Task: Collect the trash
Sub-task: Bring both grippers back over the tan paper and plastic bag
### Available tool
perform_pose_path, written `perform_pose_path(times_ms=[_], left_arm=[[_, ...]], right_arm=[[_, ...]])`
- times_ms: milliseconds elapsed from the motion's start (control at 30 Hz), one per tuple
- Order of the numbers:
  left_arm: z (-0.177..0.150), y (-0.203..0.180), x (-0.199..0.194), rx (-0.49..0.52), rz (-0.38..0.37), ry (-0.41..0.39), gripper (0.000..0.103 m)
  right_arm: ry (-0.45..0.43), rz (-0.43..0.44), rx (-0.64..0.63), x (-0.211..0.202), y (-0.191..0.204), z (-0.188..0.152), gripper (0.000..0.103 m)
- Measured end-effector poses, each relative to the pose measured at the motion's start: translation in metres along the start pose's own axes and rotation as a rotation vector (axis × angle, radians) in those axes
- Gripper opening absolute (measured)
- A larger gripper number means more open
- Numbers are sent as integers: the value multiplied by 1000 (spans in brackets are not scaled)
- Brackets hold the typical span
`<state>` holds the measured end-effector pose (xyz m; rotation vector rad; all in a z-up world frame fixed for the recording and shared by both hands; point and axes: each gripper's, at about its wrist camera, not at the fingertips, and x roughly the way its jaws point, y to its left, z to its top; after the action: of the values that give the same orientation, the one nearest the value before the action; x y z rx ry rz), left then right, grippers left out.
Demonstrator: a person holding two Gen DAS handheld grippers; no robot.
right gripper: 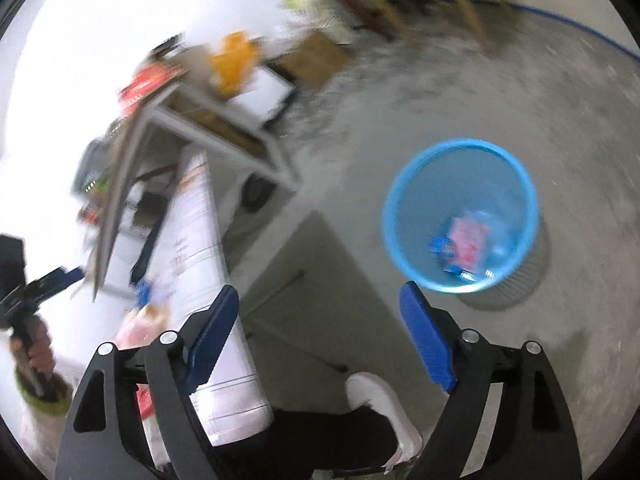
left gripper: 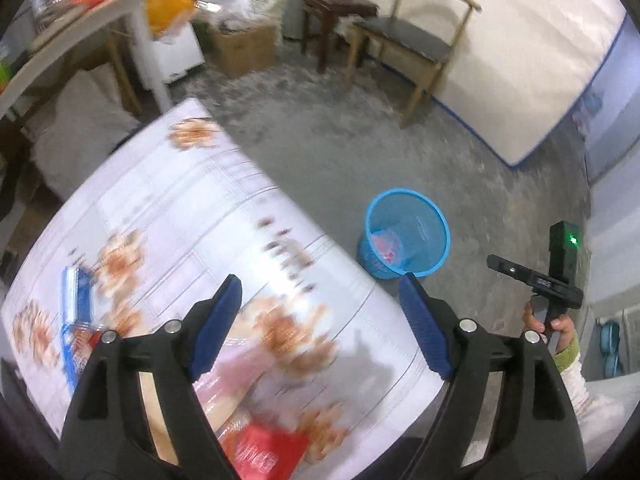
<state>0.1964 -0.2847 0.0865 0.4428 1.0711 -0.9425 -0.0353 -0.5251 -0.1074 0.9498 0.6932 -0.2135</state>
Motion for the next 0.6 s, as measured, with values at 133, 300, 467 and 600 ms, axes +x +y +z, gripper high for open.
perform_pose_path(times_ms=[133, 300, 467, 600], left_arm=[[-39, 28, -40, -27, 43, -71, 80], [-80, 53, -59, -64, 78, -94, 80], [-109, 73, -58, -95, 101, -87, 80], [-125, 95, -51, -118, 134, -71, 80]], right_arm=[[48, 82, -213, 8, 84, -12, 88], [131, 150, -449, 39, 175, -43, 89], [205, 200, -567, 88, 238, -68, 89], [227, 178, -625, 126, 264, -74, 89]])
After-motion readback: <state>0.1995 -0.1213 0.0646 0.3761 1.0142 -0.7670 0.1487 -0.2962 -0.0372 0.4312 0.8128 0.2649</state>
